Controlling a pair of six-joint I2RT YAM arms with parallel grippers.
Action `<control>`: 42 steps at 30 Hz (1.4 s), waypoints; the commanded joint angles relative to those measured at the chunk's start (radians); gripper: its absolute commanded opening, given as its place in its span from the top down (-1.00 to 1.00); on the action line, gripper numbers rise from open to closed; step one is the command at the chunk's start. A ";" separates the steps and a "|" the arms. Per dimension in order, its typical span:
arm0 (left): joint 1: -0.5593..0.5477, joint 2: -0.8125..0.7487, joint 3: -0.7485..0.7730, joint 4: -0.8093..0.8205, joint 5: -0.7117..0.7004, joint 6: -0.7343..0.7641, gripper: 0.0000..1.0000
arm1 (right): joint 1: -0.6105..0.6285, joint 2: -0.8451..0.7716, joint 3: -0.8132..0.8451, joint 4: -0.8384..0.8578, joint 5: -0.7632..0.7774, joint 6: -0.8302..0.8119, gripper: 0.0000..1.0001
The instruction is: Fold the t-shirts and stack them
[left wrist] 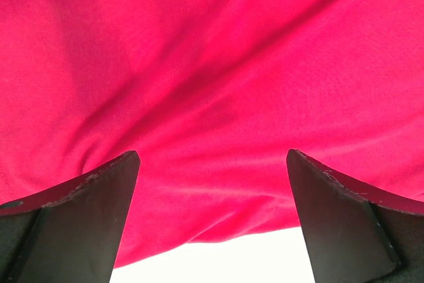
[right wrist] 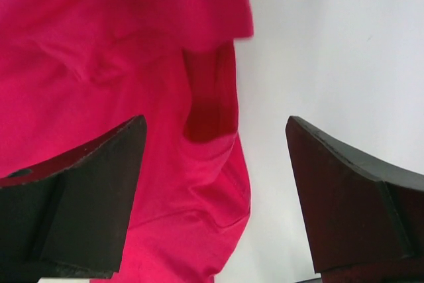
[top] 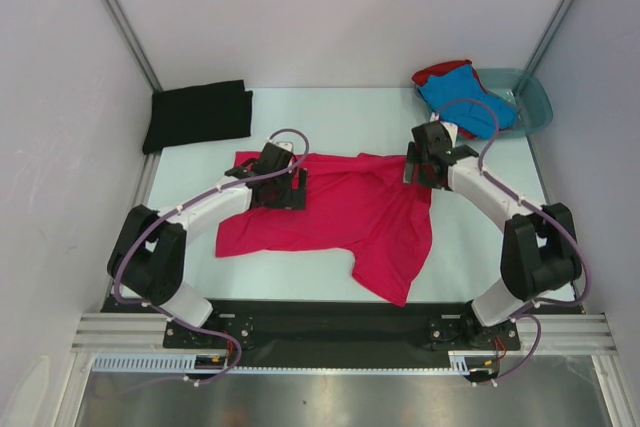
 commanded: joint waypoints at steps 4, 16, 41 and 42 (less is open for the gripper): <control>-0.008 -0.059 0.016 0.013 0.009 0.024 -0.99 | 0.007 -0.067 -0.153 -0.004 -0.160 0.049 -0.82; -0.010 -0.065 0.008 0.013 0.009 0.026 -0.99 | 0.082 0.040 -0.119 -0.016 0.038 0.000 -0.43; -0.010 -0.053 -0.007 0.005 0.006 0.040 -0.99 | 0.072 -0.096 -0.271 -0.237 0.254 0.255 0.51; -0.008 -0.051 -0.009 0.010 0.005 0.040 -0.99 | 0.072 -0.103 -0.259 -0.237 0.253 0.263 0.25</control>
